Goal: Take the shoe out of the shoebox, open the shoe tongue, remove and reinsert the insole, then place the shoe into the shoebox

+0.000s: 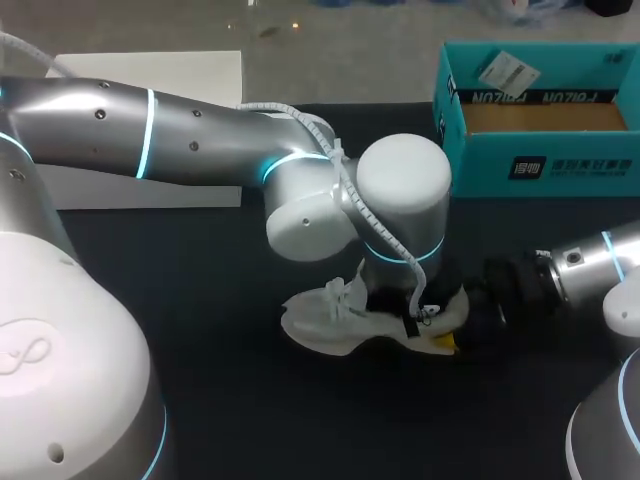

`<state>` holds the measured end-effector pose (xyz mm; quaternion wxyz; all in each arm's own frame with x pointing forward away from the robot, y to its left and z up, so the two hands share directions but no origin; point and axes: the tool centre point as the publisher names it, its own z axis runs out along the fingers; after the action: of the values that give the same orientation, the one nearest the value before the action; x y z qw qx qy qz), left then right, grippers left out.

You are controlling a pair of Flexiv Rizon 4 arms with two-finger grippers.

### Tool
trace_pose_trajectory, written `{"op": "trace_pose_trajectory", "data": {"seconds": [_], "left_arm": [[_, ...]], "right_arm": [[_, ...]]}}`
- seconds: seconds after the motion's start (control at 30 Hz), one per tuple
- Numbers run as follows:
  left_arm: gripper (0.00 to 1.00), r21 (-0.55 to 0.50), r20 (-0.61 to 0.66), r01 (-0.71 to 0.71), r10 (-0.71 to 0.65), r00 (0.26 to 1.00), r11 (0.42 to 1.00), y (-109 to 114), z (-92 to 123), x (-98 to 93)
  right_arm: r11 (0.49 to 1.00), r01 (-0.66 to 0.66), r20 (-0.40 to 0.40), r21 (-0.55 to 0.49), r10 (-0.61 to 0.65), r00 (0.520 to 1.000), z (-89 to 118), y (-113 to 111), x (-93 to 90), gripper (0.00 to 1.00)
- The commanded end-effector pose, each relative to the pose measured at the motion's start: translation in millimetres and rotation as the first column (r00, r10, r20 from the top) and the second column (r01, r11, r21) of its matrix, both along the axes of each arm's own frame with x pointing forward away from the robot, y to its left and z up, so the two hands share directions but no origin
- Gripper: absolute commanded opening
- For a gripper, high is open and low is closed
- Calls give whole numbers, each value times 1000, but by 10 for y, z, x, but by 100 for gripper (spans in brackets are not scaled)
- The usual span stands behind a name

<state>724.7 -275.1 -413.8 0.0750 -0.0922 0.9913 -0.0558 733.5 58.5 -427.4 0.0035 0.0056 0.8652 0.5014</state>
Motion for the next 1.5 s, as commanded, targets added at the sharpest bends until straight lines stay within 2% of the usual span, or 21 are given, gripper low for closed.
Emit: {"op": "trace_pose_trajectory", "data": {"seconds": [0.03, 0.33, 0.57, 0.87, 1.03, 1.2, 1.4, 1.5], "left_arm": [[0, 23, 60, -32, 31, 998, 999, -59, -456, 52], [0, -36, 108, -126, 129, 986, 991, 156, -75, 62], [0, -111, 41, -173, 178, 983, 979, 325, 204, 82], [0, -213, -48, -183, 177, 983, 960, 414, 459, 17], [0, -247, -80, -176, 161, 984, 953, 427, 506, -12], [0, -346, -121, -160, 125, 985, 924, 433, 623, -58], [0, -462, -158, -126, 58, 986, 878, 297, 749, -21], [0, -530, -154, -93, 11, 988, 843, 194, 895, -15]], "right_arm": [[1000, 1, 0, -5, -1, 1000, -17, 33, -2, 0], [1000, 1, 0, -5, -1, 1000, -17, 33, -2, 0], [1000, 1, 0, -5, -1, 1000, -17, 33, -2, 0], [1000, 1, 0, -5, -1, 1000, -17, 33, -2, 0], [1000, 1, 0, -5, -1, 1000, -17, 33, -2, 0], [1000, 1, 0, -5, -1, 1000, -17, 33, -2, 0], [1000, 1, 0, -5, -1, 1000, -17, 33, -2, 0], [1000, 1, 0, -5, -1, 1000, -17, 33, -2, 0]]}}
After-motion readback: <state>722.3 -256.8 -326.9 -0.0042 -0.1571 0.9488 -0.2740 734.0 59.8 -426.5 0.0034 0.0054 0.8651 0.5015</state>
